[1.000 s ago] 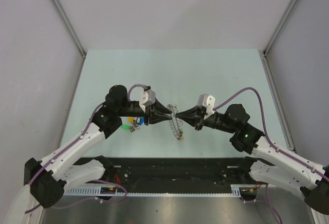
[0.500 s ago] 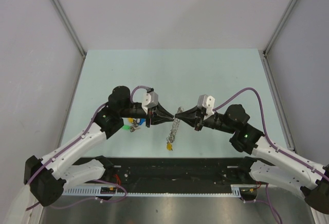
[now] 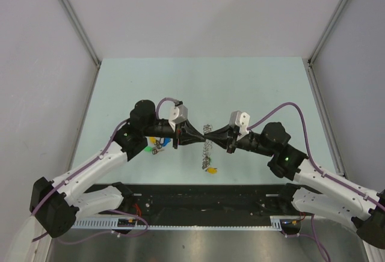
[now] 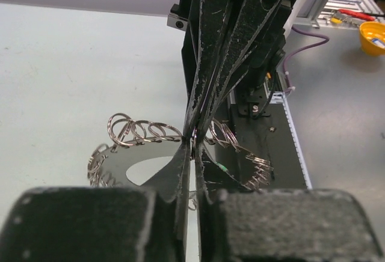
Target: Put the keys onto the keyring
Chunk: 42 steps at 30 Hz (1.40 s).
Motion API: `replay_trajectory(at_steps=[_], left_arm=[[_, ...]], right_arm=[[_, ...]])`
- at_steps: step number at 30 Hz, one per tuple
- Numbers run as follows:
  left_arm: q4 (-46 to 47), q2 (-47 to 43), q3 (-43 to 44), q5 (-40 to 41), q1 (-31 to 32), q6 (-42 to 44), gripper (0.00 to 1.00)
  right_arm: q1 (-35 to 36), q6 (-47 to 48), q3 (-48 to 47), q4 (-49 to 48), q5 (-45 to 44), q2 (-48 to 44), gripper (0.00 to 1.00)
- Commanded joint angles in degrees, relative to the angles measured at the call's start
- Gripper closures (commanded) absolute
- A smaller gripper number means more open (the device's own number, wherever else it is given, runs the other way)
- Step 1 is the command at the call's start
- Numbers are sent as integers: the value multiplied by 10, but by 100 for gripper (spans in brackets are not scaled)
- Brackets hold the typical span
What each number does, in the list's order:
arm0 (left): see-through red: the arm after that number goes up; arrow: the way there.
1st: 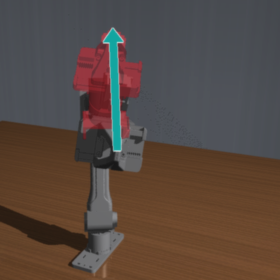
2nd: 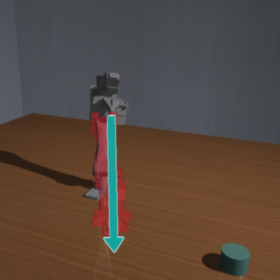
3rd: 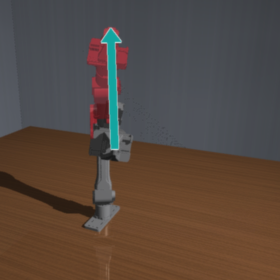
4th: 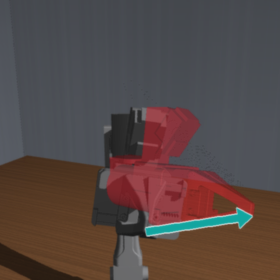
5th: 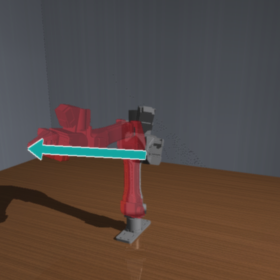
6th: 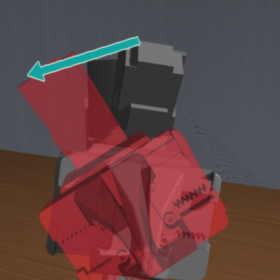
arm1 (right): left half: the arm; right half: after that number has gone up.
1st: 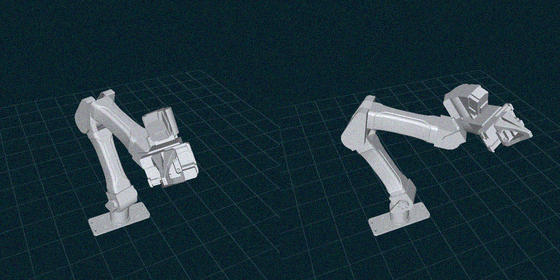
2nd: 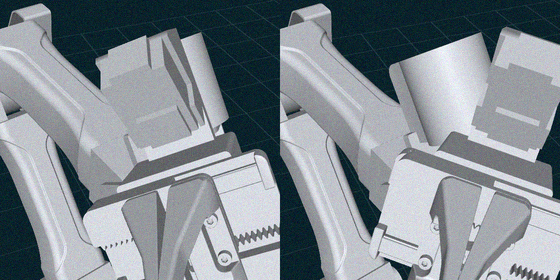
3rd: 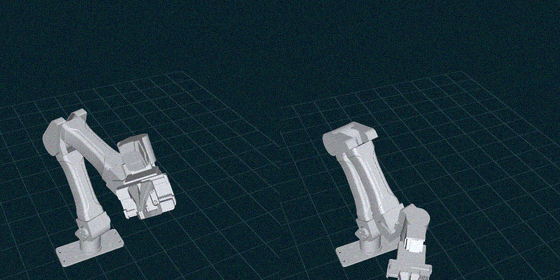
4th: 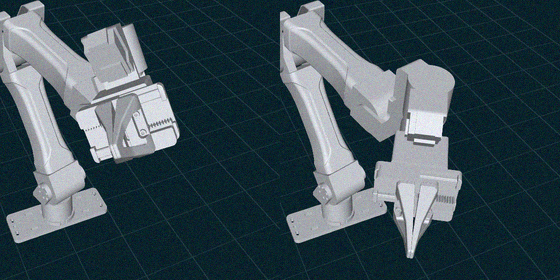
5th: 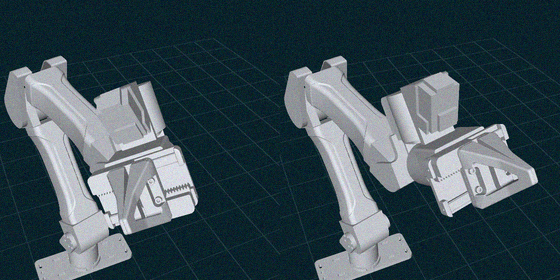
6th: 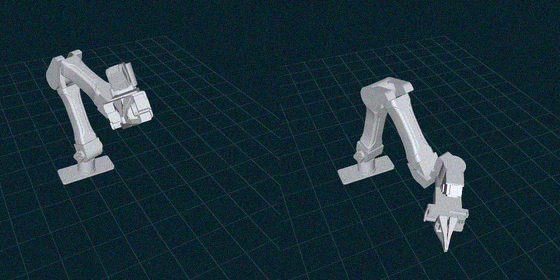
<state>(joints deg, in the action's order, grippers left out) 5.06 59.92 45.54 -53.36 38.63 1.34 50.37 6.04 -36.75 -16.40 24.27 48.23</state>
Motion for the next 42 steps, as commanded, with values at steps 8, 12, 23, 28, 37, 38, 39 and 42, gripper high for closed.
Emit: replay_trajectory(at_steps=[8, 12, 23, 28, 37, 38, 39, 42], left_arm=[[-34, 4, 19, 30, 7, 4, 100], [-92, -4, 39, 74, 7, 43, 100], [-146, -26, 48, 147, 7, 98, 100], [-151, -33, 47, 151, 8, 104, 100], [-146, -49, 42, 136, 9, 110, 100], [-144, -50, 41, 132, 8, 110, 100], [-144, -50, 39, 131, 9, 113, 100], [-143, -53, 39, 127, 8, 114, 100]], right_arm=[[10, -13, -6, -1, -62, -41, 90], [10, -30, -13, 64, -119, -82, 73], [22, -52, -59, 154, -171, -31, 63], [29, -54, -60, 143, -180, 6, 63], [29, -53, -60, 113, -118, 48, 53], [29, -53, -60, 107, -108, 55, 52], [29, -54, -60, 103, -104, 57, 51], [29, -53, -60, 89, -71, 64, 50]])
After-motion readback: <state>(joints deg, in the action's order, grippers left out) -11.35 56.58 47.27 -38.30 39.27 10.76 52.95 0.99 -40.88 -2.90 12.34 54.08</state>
